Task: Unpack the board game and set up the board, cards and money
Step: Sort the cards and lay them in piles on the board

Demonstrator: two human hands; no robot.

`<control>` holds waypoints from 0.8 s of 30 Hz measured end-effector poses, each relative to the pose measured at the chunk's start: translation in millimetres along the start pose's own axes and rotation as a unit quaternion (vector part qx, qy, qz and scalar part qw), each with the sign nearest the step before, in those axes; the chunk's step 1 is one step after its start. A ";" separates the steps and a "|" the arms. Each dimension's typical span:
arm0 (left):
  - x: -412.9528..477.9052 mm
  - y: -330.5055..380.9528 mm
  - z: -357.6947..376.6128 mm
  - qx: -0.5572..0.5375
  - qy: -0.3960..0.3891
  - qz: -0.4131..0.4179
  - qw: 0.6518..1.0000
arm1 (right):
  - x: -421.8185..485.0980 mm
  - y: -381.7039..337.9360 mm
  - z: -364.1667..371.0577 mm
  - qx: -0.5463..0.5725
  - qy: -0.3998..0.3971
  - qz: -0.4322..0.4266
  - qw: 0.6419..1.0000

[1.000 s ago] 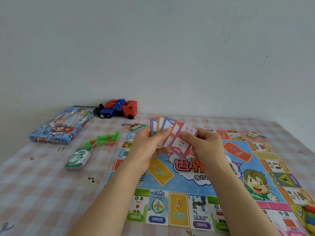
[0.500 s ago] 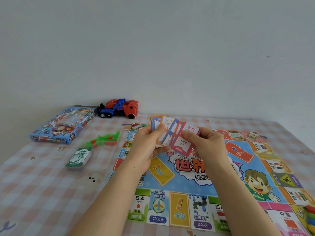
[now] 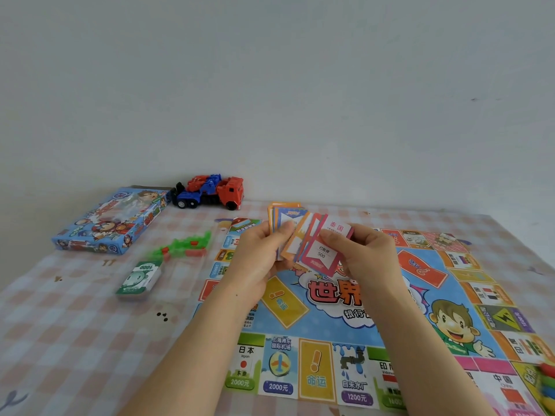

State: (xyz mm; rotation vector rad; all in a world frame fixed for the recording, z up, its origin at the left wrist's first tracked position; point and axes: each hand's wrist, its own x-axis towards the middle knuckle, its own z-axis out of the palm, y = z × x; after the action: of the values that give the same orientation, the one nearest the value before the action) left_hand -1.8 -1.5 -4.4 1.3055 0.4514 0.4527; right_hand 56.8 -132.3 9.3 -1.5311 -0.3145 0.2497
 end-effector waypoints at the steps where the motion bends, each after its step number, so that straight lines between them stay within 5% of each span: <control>1: 1.0 -1.5 -0.5 0.015 0.005 0.010 1.000 | -0.1 -0.1 -0.1 -0.002 -0.002 -0.002 1.000; 11: 4.0 -7.0 -1.3 0.058 0.038 0.036 0.997 | -1.0 -0.7 2.2 -0.017 -0.037 -0.014 0.999; 24: 6.1 -4.0 -4.7 -0.027 0.054 0.013 0.998 | -0.2 0.5 2.0 -0.018 -0.009 -0.005 1.000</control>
State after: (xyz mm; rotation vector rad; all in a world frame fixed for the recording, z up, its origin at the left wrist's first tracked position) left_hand 0.9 4.9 -9.7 1.2394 0.5093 0.5557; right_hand 56.0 -130.5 8.7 -1.5639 -0.3435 0.2515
